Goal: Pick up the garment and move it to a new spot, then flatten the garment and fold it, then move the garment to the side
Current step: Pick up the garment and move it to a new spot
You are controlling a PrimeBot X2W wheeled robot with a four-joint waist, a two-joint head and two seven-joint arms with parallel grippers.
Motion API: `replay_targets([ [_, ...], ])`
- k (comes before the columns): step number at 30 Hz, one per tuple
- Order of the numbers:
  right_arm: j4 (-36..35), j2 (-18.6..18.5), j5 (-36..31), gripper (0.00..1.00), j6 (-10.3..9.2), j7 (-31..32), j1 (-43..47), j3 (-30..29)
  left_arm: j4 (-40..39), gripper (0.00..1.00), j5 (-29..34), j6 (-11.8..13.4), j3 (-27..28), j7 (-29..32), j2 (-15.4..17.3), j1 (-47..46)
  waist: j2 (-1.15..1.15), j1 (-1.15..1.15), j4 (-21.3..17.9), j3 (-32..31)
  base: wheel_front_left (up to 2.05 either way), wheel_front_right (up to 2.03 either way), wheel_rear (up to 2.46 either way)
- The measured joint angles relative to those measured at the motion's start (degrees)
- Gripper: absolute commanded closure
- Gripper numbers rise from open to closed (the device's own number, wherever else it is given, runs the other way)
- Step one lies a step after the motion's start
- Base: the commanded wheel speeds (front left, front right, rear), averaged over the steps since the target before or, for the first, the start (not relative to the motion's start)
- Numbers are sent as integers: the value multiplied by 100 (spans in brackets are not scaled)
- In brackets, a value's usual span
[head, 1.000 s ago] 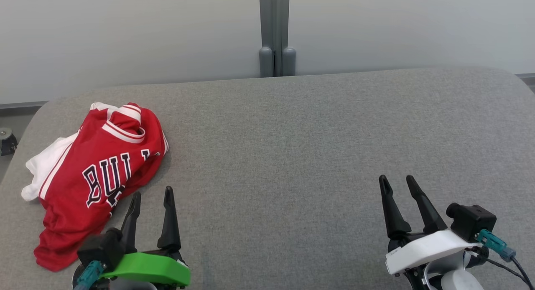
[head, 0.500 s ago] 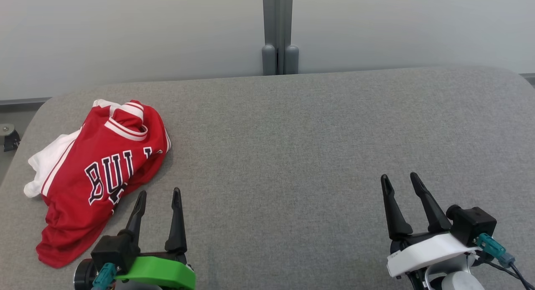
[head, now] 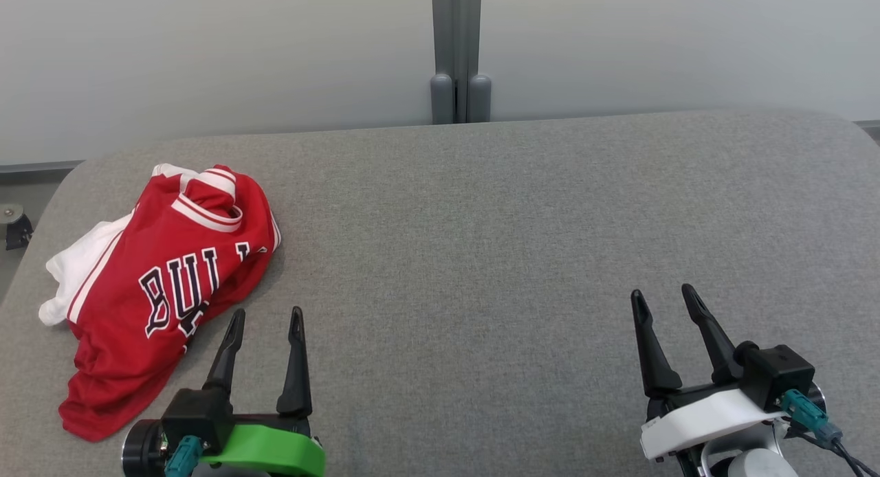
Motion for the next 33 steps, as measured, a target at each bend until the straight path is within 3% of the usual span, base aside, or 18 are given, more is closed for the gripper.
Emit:
replay_targets([
  [9, -20, 2, -343, 0, 0, -83, 1, 5, -3, 0, 344, 0, -30, -85, 0, 0, 0, 0, -25, 20, 0, 0, 0],
  [22, -60, 4, -352, 0, 0, -86, 29, -56, -7, 0, 353, 0, -44, -86, 1, -1, 0, 0, 29, 56, 0, 0, 0],
  [33, -119, 9, -375, 0, 0, -87, 143, -37, 23, 0, 378, 53, 102, -94, 3, 8, 0, 0, 635, 117, 0, 0, 0],
])
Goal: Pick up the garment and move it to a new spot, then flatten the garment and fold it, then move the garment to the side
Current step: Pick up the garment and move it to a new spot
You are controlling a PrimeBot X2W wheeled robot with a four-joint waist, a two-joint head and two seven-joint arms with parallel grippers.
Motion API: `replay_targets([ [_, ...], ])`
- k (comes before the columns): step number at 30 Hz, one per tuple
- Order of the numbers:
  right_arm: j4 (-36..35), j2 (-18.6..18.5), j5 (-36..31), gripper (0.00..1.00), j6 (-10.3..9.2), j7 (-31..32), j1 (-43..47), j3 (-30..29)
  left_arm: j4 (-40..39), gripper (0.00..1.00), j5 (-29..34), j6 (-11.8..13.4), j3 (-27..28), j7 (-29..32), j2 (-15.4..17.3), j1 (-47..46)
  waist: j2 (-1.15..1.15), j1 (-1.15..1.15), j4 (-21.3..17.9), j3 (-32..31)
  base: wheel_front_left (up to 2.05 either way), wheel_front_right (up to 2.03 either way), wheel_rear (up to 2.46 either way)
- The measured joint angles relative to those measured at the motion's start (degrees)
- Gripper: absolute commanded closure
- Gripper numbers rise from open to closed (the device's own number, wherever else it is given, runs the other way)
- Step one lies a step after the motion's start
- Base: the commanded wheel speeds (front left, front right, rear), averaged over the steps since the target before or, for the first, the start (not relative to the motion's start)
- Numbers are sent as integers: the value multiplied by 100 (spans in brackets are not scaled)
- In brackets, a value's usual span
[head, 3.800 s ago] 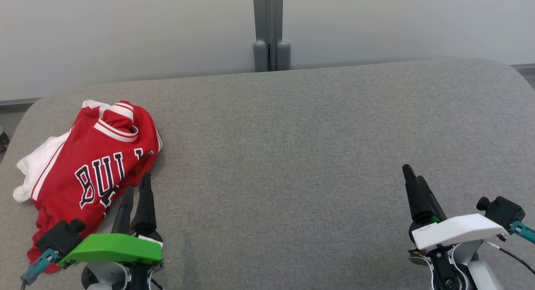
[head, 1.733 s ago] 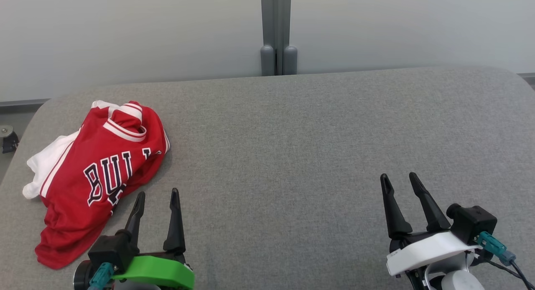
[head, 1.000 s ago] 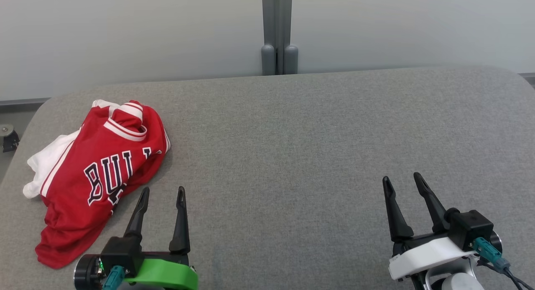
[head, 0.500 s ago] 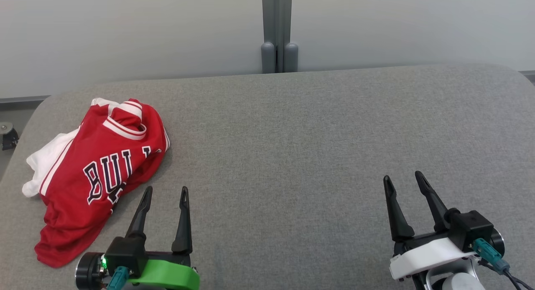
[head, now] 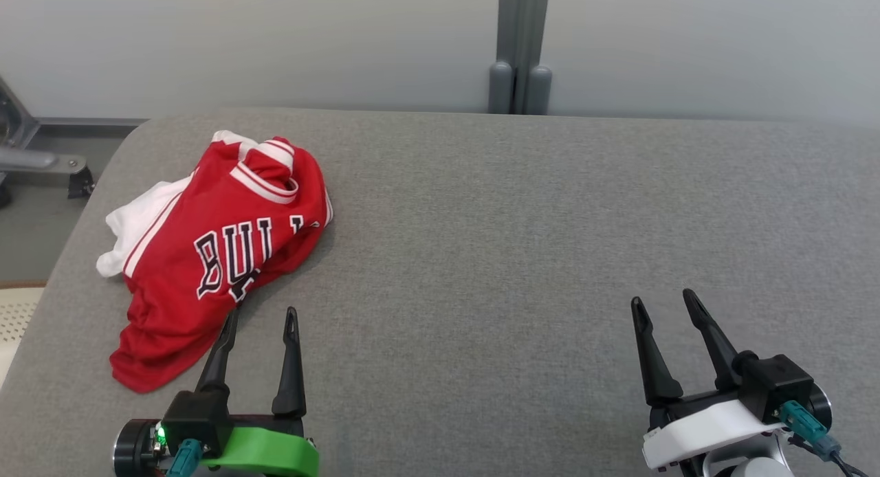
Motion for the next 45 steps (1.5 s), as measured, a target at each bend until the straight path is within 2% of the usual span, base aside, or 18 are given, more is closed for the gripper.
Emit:
replay_targets([
  [16, 35, 0, 60, 0, 0, 0, 142, 35, -62, 0, 52, 29, 286, 1, 2, 248, 0, 0, 1336, -2, 0, 0, 0],
  [25, 57, 0, 82, 0, 0, 0, 238, 20, -167, 0, 121, 54, 573, 1, 3, 376, 0, 0, 1825, -117, 0, 0, 0],
  [28, 68, 1, 19, 0, 0, 0, 235, 73, -224, 0, 278, 4, 644, 0, 3, 383, 0, 0, 1873, -74, 0, 0, 0],
  [35, 55, 2, -326, 0, 0, 0, 211, 93, -438, 0, 363, -312, 882, 0, 77, -36, 0, 0, 1772, 168, 0, 0, 0],
  [41, -115, -163, -531, 0, 1, 0, -5, -25, -90, 0, 332, -605, 723, 55, 477, -1234, 0, 0, 1607, 609, 0, 0, 0],
  [44, -207, -269, -571, 0, 1, 1, -79, -102, 292, 0, 62, -704, 465, 501, 730, -2247, 0, 0, 1503, 870, 0, 0, 0],
  [45, -225, -315, -582, 0, 1, 0, -111, -126, 485, 0, -175, -720, 283, 846, 833, -2614, 0, 0, 1462, 967, 0, 0, 0],
])
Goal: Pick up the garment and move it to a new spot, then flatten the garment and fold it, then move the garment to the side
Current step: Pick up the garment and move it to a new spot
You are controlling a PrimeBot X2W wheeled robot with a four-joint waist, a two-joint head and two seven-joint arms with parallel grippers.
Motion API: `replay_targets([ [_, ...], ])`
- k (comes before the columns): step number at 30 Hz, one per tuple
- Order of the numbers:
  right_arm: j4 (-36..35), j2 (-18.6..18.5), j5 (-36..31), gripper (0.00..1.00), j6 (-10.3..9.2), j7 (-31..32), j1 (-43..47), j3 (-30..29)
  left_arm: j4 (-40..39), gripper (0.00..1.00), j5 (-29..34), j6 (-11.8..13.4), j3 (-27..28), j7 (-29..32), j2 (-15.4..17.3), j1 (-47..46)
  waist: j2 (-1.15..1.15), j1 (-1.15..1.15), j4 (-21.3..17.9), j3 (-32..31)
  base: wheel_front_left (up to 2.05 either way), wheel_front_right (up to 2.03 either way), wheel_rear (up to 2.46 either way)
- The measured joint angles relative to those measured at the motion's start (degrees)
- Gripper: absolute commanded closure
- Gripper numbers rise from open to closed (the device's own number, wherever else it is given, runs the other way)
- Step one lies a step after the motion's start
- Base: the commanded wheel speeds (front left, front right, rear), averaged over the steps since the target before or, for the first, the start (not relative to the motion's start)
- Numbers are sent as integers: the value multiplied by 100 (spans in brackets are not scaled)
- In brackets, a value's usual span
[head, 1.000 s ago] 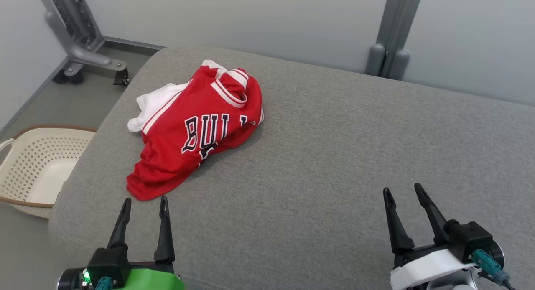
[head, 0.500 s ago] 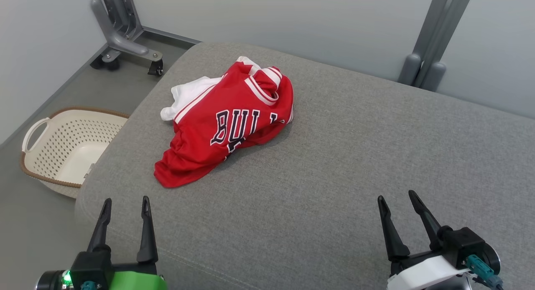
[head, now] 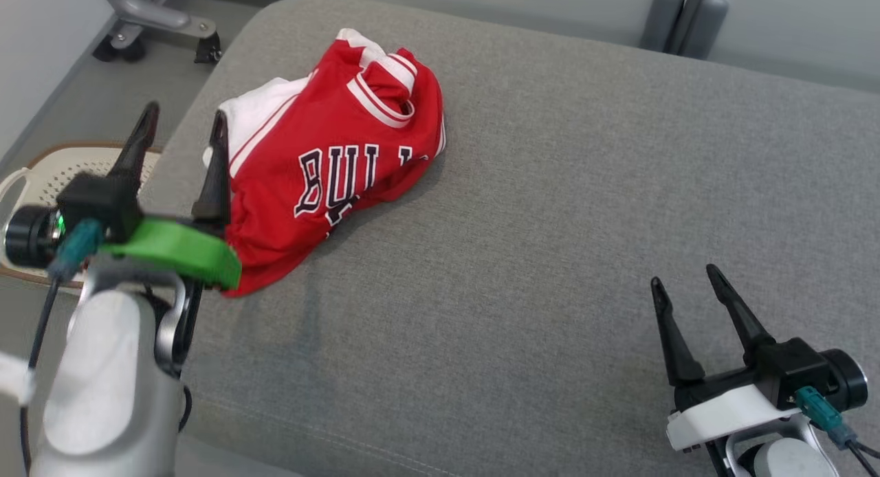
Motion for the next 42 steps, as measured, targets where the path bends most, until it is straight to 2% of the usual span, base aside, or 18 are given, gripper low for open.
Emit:
replay_targets([
  [3, -86, -90, -20, 0, 0, 0, -101, -70, 431, 0, -725, -31, -862, 842, 417, -951, 0, 0, -120, 265, 0, 0, 0],
  [6, -207, -194, -41, 0, 0, 0, -259, -188, 883, 0, -1610, -31, -1462, 1577, 817, -1998, 0, 0, -259, 551, 0, 0, 0],
  [14, -416, -212, -66, 0, 0, 1, -542, -280, 2206, 0, -3049, -31, -2312, 2684, 1198, -3355, 0, 0, -694, 1214, 0, 0, 0],
  [20, -500, -208, -85, 0, 0, 0, -625, -319, 3110, 0, -3474, -31, -2685, 2927, 1354, -3776, 0, 0, -1035, 1668, 0, 0, 0],
  [28, -520, -190, -91, 0, 0, 1, -737, -357, 3752, 0, -3965, -30, -3017, 2854, 1337, -3868, 0, 0, -1335, 2065, 0, 0, 0],
  [29, -520, -181, -91, 0, 0, 1, -747, -354, 3738, 58, -3980, -30, -3103, 2794, 1362, -3871, 0, 0, -1363, 2095, 0, 0, 0],
  [30, -519, -171, -91, 0, 0, 1, -751, -355, 3710, 100, -3982, -30, -3188, 2655, 1404, -3876, 0, 0, -1383, 2117, 0, 0, 0],
  [36, -483, -81, -83, 0, 0, 0, -770, -416, 3397, 100, -4108, -31, -3734, 1847, 1588, -3888, 0, 0, -1374, 2019, 0, 0, 0],
  [42, -289, 48, -16, 0, 0, 1, -739, -312, 2774, 100, -4341, -31, -4274, 1146, 1792, -4029, 0, 0, -1297, 1611, 0, 0, 0],
])
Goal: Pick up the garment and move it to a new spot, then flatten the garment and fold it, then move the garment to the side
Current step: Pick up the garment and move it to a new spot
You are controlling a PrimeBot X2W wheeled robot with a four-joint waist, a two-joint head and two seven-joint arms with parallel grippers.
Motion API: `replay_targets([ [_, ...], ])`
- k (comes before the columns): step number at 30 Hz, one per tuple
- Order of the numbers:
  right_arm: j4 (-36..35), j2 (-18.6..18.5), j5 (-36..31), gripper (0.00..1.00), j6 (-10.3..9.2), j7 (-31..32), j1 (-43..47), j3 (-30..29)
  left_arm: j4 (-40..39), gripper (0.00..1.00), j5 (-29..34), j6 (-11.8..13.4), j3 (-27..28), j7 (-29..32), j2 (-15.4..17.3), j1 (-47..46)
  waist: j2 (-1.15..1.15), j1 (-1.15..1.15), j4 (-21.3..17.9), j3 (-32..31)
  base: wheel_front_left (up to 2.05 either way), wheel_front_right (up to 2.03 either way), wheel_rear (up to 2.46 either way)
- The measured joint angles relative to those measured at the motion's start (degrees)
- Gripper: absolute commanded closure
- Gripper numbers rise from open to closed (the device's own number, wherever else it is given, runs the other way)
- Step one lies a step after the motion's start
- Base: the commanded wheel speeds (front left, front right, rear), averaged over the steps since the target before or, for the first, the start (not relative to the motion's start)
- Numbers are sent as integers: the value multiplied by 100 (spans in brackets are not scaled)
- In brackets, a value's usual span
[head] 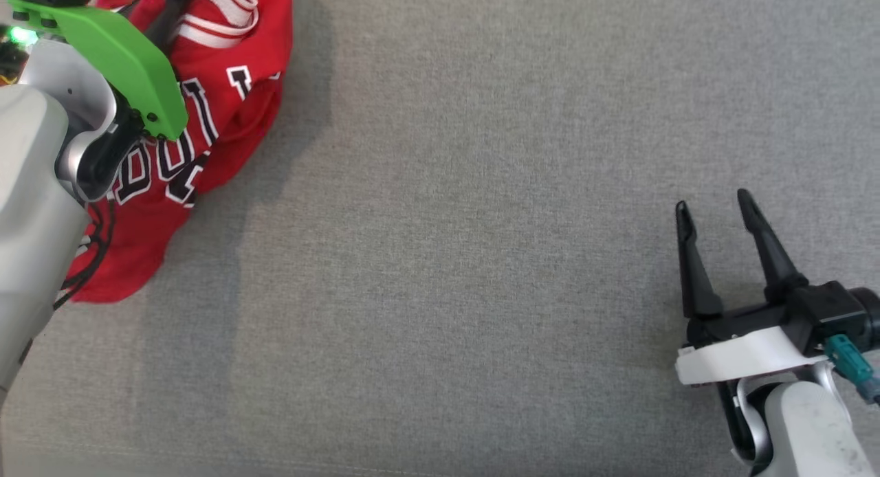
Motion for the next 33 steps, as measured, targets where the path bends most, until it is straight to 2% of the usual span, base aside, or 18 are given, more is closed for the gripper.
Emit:
replay_targets([
  [9, 278, 230, 181, 0, 0, 0, 232, 247, -1232, 100, -560, 0, -465, -342, 441, -339, 0, -1, -16, -928, 0, 0, 0],
  [15, 305, 260, 442, 0, 0, -1, 246, 350, -1922, 100, -886, 0, -601, -330, 511, -639, 0, -1, -289, -1442, 0, 0, 0],
  [21, 300, 261, 590, 0, 0, -1, 247, 320, -2109, 100, -888, 0, -771, -371, 205, -886, 0, -1, -809, -1683, 0, 0, 0],
  [28, 254, 257, 697, 0, 0, 0, 270, 130, -1660, 100, -510, 207, -1135, -589, -626, -982, 0, -1, -1560, -1648, 0, 0, 0],
  [33, 201, 254, 871, 0, -1, -1, 180, 103, -818, 100, -309, 371, -1568, -727, -1295, -548, 0, -1, -2066, -1383, 0, 0, 0],
])
